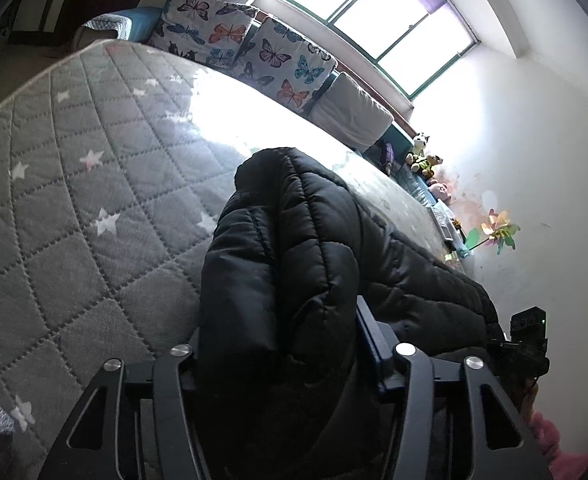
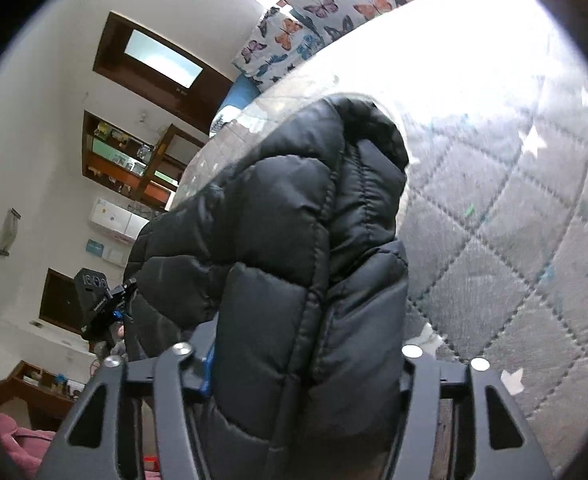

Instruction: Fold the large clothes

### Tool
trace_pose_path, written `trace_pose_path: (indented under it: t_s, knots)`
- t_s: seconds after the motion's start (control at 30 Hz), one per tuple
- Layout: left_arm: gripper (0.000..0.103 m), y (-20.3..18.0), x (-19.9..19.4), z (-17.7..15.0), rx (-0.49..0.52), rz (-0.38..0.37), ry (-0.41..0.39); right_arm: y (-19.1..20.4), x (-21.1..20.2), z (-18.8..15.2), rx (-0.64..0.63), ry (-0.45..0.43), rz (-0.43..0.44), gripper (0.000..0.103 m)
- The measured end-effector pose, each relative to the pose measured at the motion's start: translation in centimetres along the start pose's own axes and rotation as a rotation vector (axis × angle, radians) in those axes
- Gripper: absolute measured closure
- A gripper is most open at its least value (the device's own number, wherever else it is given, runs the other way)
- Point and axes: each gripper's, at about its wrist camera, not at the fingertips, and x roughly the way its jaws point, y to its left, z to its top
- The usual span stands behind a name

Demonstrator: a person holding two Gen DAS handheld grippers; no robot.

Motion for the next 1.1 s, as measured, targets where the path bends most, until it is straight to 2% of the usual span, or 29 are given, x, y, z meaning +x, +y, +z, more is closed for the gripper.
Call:
trace_pose_path:
  t_s: [0.1, 0.27, 0.47, 0.57, 0.67, 0.8, 0.9, 0.93, 0.97, 1.0, 1.07, 1.1]
  knots:
    - [0.052, -1.9, -1.1, 1.0, 0.025, -0.005, -0.017, 0.9, -1.4, 0.3, -0.022, -0.042, 0.031, 0.052]
    - [0.053, -7.2, -0.4, 2.7, 0.111, -0.03, -0.015, 2.1, -5.0, 1.5, -0.106, -0.114, 0.009, 0.055]
    - [0.055, -14.5, 4.9, 6.2, 0.148, -0.132, 0.013, 1.5, -12.0, 5.3, -0.19, -0.235, -0.093, 0.055]
    - [0.055, -18.5, 9.3, 8.5, 0.152, -0.185, 0.034, 0.7, -14.8, 7.3, -0.225, -0.287, -0.164, 0.055]
    - [0.055, -21.7, 14.3, 10.4, 0.146, -0.205, 0.068, -1.1, -16.8, 9.9, -0.238, -0.325, -0.25, 0.055]
    - [0.055, -23.7, 21.3, 11.2, 0.131, -0.157, 0.147, -6.2, -16.0, 12.4, -0.156, -0.3, -0.331, 0.045]
    - [0.052, -23.1, 26.3, 10.8, 0.113, -0.041, 0.223, -10.8, -13.3, 13.0, -0.054, -0.216, -0.382, 0.039]
    - [0.047, -22.6, 27.4, 10.7, 0.109, -0.008, 0.23, -12.8, -11.7, 12.9, -0.03, -0.18, -0.445, 0.036]
    - [0.043, -22.3, 28.1, 10.7, 0.102, -0.007, 0.235, -13.8, -10.6, 12.8, -0.021, -0.159, -0.487, 0.03]
    - [0.033, -21.8, 28.6, 10.5, 0.094, -0.005, 0.237, -14.7, -9.9, 12.8, -0.014, -0.144, -0.501, 0.02]
    - [0.027, -21.6, 29.1, 10.5, 0.103, -0.002, 0.238, -16.4, -8.8, 12.6, 0.013, -0.144, -0.52, 0.01]
    - [0.023, -21.7, 29.2, 10.5, 0.121, 0.009, 0.235, -16.9, -8.6, 12.5, 0.026, -0.15, -0.52, 0.009]
